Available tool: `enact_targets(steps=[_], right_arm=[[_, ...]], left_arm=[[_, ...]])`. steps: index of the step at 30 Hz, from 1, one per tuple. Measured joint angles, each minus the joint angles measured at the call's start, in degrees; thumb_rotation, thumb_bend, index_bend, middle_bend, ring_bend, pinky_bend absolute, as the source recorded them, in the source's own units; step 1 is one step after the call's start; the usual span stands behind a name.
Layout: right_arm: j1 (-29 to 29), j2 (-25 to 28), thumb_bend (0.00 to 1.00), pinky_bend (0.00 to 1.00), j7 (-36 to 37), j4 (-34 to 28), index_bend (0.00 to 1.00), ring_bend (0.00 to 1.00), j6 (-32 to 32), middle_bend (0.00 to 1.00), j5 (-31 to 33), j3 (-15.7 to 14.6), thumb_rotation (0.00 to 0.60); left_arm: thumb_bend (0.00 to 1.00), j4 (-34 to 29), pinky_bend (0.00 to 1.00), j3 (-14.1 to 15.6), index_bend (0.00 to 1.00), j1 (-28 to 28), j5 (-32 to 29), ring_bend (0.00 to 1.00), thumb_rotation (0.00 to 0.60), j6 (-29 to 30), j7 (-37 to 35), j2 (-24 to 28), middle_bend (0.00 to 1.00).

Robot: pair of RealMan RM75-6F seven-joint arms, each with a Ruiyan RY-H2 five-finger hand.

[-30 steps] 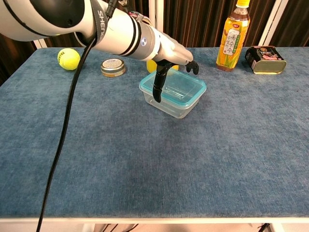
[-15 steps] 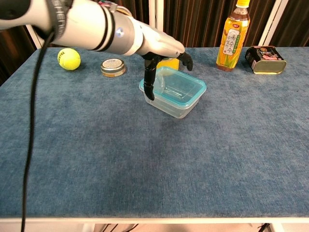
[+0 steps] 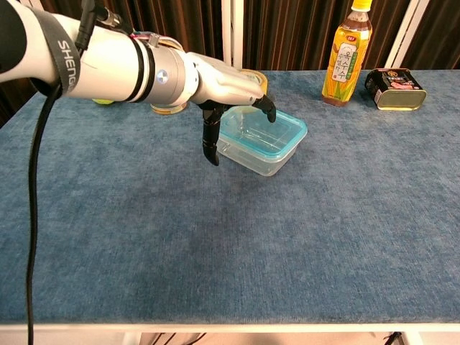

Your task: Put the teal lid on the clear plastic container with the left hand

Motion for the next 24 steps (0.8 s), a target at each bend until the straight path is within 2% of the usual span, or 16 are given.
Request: enact_targets(steps=[18,24], right_arm=[[-0.36,0.04,0.11,0.00,-0.24,-0.40,0.00,0.00,0.63,0.00,-0.42,-0.20,0.600],[-0.56,0.29,0.11,0.00,-0.21,-0.57,0.00,0.00,1.11,0.00,-0.71,-0.20,0.600]], left_arm=[[0.03,-0.50,0.00,-0.04,0.13,1.30,-1.50,0.00,0.600,0.37,3.26,-0.98,0.06],[0.03,-1.36,0.00,-1.08,0.13,2.42,-0.66,0.00,0.600,1.34,2.29,-0.22,0.06]])
